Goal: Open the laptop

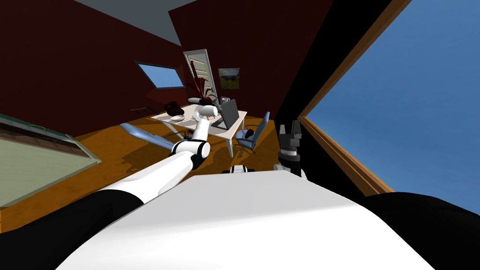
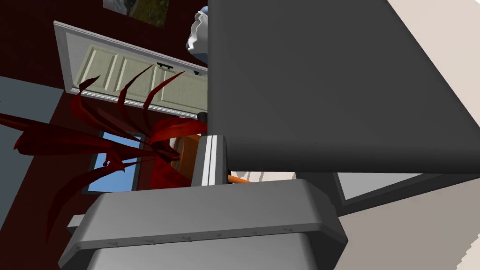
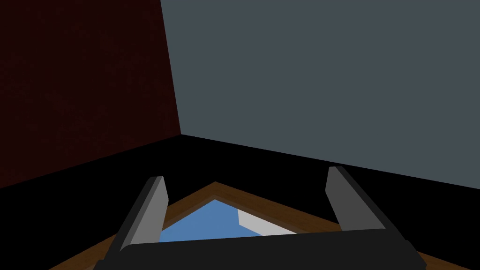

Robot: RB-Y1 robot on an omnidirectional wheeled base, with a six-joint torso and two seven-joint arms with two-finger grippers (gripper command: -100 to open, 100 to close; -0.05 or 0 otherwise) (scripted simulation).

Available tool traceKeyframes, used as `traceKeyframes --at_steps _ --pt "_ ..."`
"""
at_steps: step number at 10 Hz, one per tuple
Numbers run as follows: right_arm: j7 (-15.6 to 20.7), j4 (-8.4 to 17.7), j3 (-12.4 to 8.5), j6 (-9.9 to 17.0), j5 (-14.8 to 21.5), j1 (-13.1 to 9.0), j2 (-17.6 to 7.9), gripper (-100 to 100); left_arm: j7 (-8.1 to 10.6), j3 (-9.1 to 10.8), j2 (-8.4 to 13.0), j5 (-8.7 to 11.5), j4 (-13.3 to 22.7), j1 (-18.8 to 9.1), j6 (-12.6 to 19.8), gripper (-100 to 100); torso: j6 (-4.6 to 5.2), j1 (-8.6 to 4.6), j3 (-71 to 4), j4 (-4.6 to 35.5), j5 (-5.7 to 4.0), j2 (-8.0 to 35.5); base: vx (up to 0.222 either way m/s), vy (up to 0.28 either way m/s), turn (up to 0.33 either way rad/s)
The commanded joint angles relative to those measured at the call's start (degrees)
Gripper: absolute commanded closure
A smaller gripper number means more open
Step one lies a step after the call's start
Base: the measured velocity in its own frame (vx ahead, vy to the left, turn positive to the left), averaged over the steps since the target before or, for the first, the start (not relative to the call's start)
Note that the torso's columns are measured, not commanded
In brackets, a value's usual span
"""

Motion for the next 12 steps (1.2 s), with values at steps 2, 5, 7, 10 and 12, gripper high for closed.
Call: traceKeyframes --at_steps 2,5,7,10,12 --pt "0.0 0.0 0.0 0.0 0.0 0.0 0.0 0 3.5 3.4 -1.6 2.7 -0.2 1.7 -1.5 -100 0.01 -0.11 0.1 0.1 -0.07 0.2 0.004 -0.033 0.061" --pt "0.0 0.0 0.0 0.0 0.0 0.0 0.0 0 6.55 6.3 -2.9 5.0 -0.7 2.9 -2.6 -100 0.01 0.17 0.1 0.1 0.02 0.1 -0.011 -0.026 0.057" --pt "0.0 0.0 0.0 0.0 0.0 0.0 0.0 0 8.54 8.24 -3.6 6.5 -0.9 3.8 -3.4 -100 0.02 0.12 0.0 0.1 0.01 0.0 -0.003 -0.022 0.06" --pt "0.0 0.0 0.0 0.0 0.0 0.0 0.0 0 11.51 10.9 -4.6 8.7 -1.6 4.5 -4.5 -100 0.03 0.05 0.0 0.1 -0.02 0.0 0.031 -0.038 0.034" --pt "0.0 0.0 0.0 0.0 0.0 0.0 0.0 0 11.8 11.24 -4.9 9.1 -1.6 4.4 -4.6 -100 0.03 0.01 -0.1 0.0 -0.03 -0.1 0.072 -0.048 -0.001"
